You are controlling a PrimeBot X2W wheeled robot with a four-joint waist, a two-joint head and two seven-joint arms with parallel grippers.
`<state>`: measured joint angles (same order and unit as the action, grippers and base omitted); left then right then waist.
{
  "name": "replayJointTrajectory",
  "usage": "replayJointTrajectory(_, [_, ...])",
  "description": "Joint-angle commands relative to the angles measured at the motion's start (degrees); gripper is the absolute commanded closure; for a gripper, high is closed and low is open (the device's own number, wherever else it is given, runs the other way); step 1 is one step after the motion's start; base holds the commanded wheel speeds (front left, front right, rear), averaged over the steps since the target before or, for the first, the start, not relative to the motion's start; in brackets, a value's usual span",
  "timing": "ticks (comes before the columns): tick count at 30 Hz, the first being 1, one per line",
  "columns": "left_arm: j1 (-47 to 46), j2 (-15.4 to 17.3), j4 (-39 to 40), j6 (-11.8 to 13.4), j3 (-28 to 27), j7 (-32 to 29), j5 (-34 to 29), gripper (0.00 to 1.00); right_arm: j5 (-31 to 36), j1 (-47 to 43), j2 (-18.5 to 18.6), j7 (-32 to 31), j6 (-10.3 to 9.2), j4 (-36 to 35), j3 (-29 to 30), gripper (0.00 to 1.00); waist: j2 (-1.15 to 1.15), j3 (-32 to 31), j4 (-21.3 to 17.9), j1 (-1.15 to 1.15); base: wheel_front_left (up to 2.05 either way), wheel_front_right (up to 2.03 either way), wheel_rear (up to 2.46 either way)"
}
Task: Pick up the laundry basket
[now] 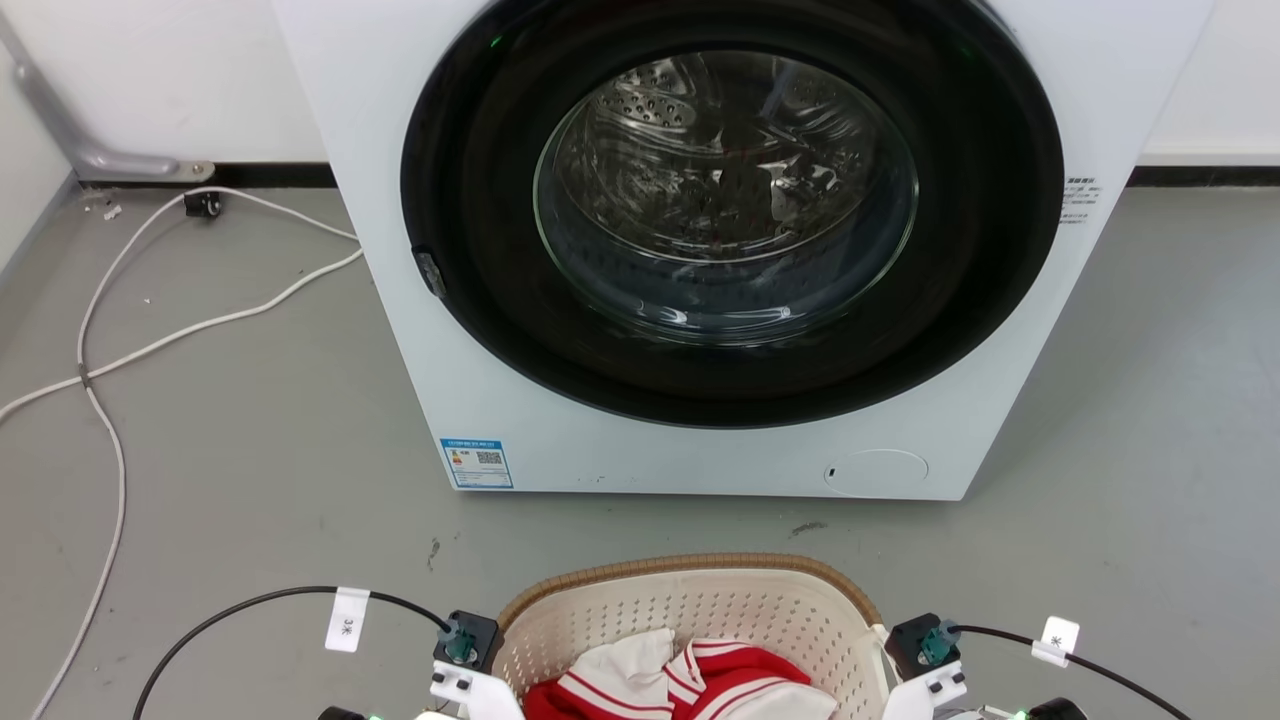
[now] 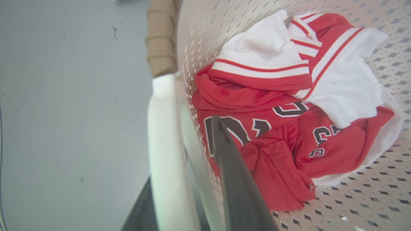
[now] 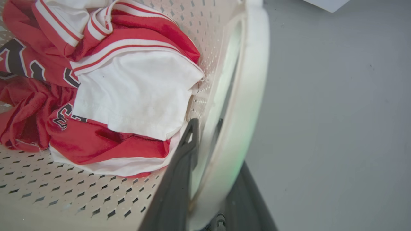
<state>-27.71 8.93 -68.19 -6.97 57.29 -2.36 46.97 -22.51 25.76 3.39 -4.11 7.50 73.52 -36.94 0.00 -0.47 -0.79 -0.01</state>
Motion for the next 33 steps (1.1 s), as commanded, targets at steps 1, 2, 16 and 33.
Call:
replayJointTrajectory(1, [0.62, 0.01, 0.40, -0.82, 0.89, 0.39, -0.08, 1.00, -0.05, -0.48, 0.63, -0.35, -0.03, -0.28, -0.65, 1.00, 0.00, -0.39, -0.14, 0.01, 0.00, 0.00, 0.00])
replayJointTrajectory(2, [0.67, -0.02, 0.33, -0.82, 1.20, 0.37, 0.30, 1.00, -0.50, -0.60, 0.66, -0.41, -0.02, -0.33, -1.03, 1.00, 0.00, -0.60, -0.21, 0.01, 0.00, 0.00, 0.00])
replayJointTrajectory(16, [1.09, -0.14, -0.68, -0.82, 4.64, -0.15, 4.05, 1.00, -4.93, -1.47, 2.07, -1.66, -0.03, -0.75, -5.80, 1.00, 0.00, -1.81, -0.73, 0.01, 0.00, 0.00, 0.00])
replayJointTrajectory(33, [0.27, -0.20, -1.19, -0.82, 8.01, 0.51, 7.33, 1.00, -9.00, -0.77, 2.45, -1.97, -0.03, -0.58, -10.03, 1.00, 0.00, -1.68, -1.09, 0.01, 0.00, 0.00, 0.00])
